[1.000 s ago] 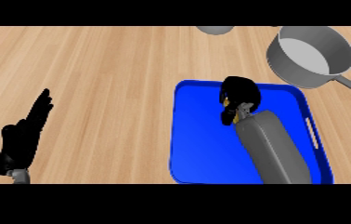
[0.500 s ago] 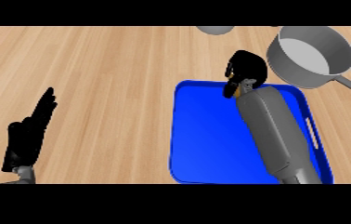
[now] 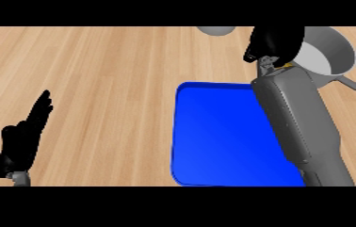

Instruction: Pick the pear from the tray and place it in the pot

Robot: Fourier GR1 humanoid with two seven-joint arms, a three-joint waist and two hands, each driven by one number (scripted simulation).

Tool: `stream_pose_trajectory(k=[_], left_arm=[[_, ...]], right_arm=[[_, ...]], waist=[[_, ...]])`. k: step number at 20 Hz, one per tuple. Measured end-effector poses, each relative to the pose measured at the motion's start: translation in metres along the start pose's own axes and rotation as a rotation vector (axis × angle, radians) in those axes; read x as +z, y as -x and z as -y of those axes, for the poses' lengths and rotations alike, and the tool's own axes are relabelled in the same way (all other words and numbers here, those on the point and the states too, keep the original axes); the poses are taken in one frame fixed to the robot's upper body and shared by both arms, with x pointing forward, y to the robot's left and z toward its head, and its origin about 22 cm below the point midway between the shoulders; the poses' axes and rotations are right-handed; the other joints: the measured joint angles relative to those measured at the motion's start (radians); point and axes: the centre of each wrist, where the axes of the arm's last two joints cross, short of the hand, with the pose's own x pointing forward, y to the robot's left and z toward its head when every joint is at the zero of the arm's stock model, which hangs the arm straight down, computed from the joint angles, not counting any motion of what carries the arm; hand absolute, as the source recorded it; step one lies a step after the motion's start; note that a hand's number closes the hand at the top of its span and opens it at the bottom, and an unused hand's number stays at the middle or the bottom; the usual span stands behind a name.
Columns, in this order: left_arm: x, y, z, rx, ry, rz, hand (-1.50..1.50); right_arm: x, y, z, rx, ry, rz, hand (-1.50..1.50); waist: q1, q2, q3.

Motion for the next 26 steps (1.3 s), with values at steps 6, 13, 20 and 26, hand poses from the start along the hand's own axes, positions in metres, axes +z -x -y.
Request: stream_pose_trajectory(k=[6,13,20,26], left_arm=[[0.005,0.004,0.003,-0.001,0.003,-0.001,0.00],[-0.003,-0.007,0.000,0.007,0.005,0.004,0.00],[-0.005,-0.007,0.001,0.008,0.011,0.009,0.00],[-0.007,-0.008,0.005,0.003,0.018,0.010,0.00]], right_arm=[[-0.005,0.014,0.035,-0.149,0.138,-0.048,1.50],[-0.036,0.058,0.056,-0.247,0.224,-0.074,1.50],[-0.082,0.107,0.055,-0.282,0.248,-0.093,1.50],[-0.122,0.144,0.054,-0.266,0.240,-0.104,1.50]], waist=[[0.000,0.001,0.000],[0.002,0.004,0.000],[0.007,0.006,0.001],[0.015,0.009,0.001]])
